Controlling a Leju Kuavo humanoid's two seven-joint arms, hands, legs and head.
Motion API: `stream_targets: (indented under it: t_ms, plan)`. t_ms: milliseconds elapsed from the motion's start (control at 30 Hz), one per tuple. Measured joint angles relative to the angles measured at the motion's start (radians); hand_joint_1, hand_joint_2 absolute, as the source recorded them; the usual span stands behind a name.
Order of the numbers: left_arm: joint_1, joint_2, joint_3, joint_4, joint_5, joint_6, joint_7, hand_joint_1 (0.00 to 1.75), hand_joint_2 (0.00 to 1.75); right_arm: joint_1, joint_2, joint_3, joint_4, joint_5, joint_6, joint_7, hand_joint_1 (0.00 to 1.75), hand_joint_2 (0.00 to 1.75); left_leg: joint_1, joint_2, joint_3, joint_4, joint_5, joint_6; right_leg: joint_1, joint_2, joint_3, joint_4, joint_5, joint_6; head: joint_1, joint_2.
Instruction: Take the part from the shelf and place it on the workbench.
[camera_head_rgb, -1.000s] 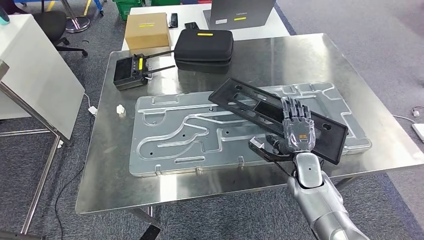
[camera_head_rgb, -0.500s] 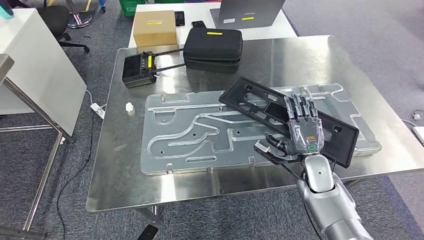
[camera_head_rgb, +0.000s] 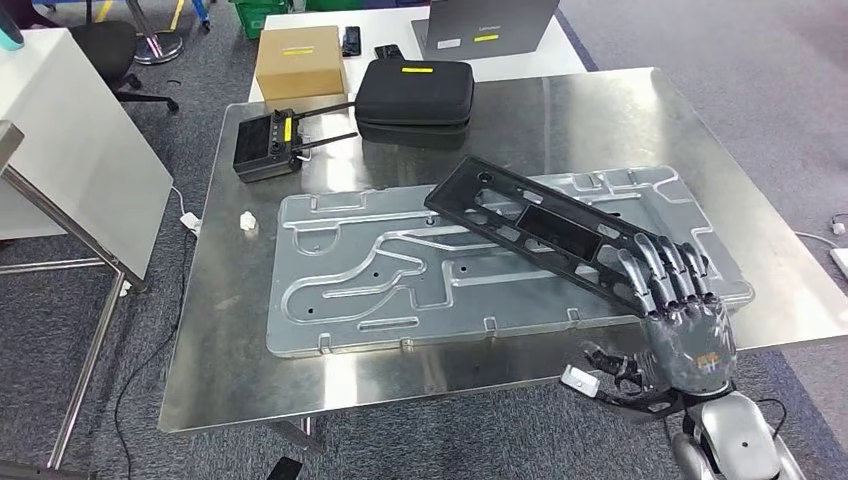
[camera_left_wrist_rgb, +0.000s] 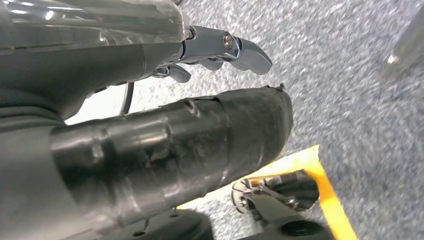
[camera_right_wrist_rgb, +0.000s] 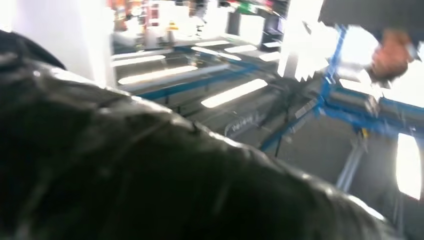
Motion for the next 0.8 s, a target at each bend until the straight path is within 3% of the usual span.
stream_targets:
  t_ms: [33,133,200,300,367,400,500,533,600,667,733,800]
  plan:
    - [-0.001,0.0,0.001,0.0,-0.001,0.007,0.001,0.0,0.0,0.02,0.033,-0.028,-0.032,-0.042,0.0,-0.064,0.0,0.0,-0.002,0.0,0.016,-0.033,0.007,0.005,0.001,0.001,-0.001,0.003,-0.002,0.005,0.0,0.0]
    - [0.001,0.001,0.003,0.0,-0.004,0.028,0.005,0.0,0.0,0.069,0.147,-0.108,-0.101,-0.191,0.0,-0.241,0.0,0.0,-0.003,0.0,0.021,-0.05,0.011,0.02,0.0,0.002,-0.003,0.006,-0.002,0.019,0.001,0.0]
    - [0.004,0.0,0.004,0.0,-0.003,0.039,0.005,0.0,0.0,0.095,0.221,-0.152,-0.128,-0.283,0.0,-0.292,0.0,0.0,0.0,0.002,0.023,-0.061,0.02,0.033,-0.002,0.003,-0.015,0.037,-0.031,0.028,0.001,0.0]
    - [0.007,0.0,0.006,0.0,-0.001,0.052,0.005,0.0,0.0,0.128,0.306,-0.181,-0.15,-0.394,0.0,-0.305,0.0,0.0,0.0,0.004,0.016,-0.064,0.027,0.041,-0.005,0.004,-0.082,0.203,-0.131,0.036,0.001,0.0]
    - [0.012,0.0,0.008,0.0,0.0,0.061,0.005,0.0,0.0,0.152,0.352,-0.185,-0.158,-0.462,0.0,-0.307,0.0,0.0,0.0,0.005,0.009,-0.059,0.029,0.041,-0.006,0.004,-0.104,0.27,-0.151,0.038,0.001,0.0]
    - [0.015,0.0,0.008,0.0,0.001,0.064,0.005,0.0,0.0,0.162,0.37,-0.185,-0.162,-0.493,0.0,-0.308,0.0,0.0,0.0,0.006,0.006,-0.056,0.03,0.04,-0.006,0.004,-0.086,0.247,-0.132,0.037,0.001,0.0]
    - [0.019,0.0,0.009,0.0,0.003,0.07,0.005,0.0,0.0,0.176,0.409,-0.185,-0.173,-0.56,0.0,-0.302,0.0,0.0,-0.002,0.005,-0.001,-0.047,0.034,0.032,-0.006,0.004,0.02,0.056,-0.056,0.029,0.001,0.0]
    - [0.019,0.0,0.009,0.0,0.003,0.072,0.005,0.0,0.0,0.18,0.418,-0.185,-0.175,-0.575,0.0,-0.3,0.0,0.0,-0.003,0.004,-0.002,-0.047,0.037,0.026,-0.003,0.005,0.039,0.018,-0.045,0.024,0.001,0.0]
    - [0.02,0.001,0.009,0.0,0.003,0.074,0.005,0.0,0.0,0.188,0.431,-0.185,-0.177,-0.597,0.0,-0.296,0.0,0.0,-0.004,0.004,-0.004,-0.049,0.044,0.012,0.004,0.007,0.039,0.005,-0.037,0.016,0.0,0.0]
    - [0.022,0.002,0.011,0.0,0.003,0.075,0.005,0.0,0.0,0.194,0.441,-0.184,-0.178,-0.614,-0.001,-0.295,0.0,0.0,-0.003,0.003,-0.01,-0.045,0.041,-0.001,0.0,0.006,0.032,-0.002,-0.024,0.001,0.001,0.0]
    - [0.024,0.002,0.012,0.0,0.003,0.076,0.005,0.0,0.0,0.199,0.449,-0.183,-0.178,-0.632,-0.001,-0.293,0.0,0.0,-0.002,0.003,-0.035,0.012,-0.013,-0.01,-0.004,0.003,0.02,-0.01,-0.006,-0.016,-0.001,0.0]
    - [0.024,0.004,0.012,0.0,0.003,0.076,0.005,0.0,0.0,0.204,0.456,-0.18,-0.177,-0.646,-0.001,-0.29,0.0,0.0,0.0,0.003,-0.077,0.135,-0.099,-0.016,0.0,0.0,0.001,-0.009,0.007,-0.024,-0.002,0.0]
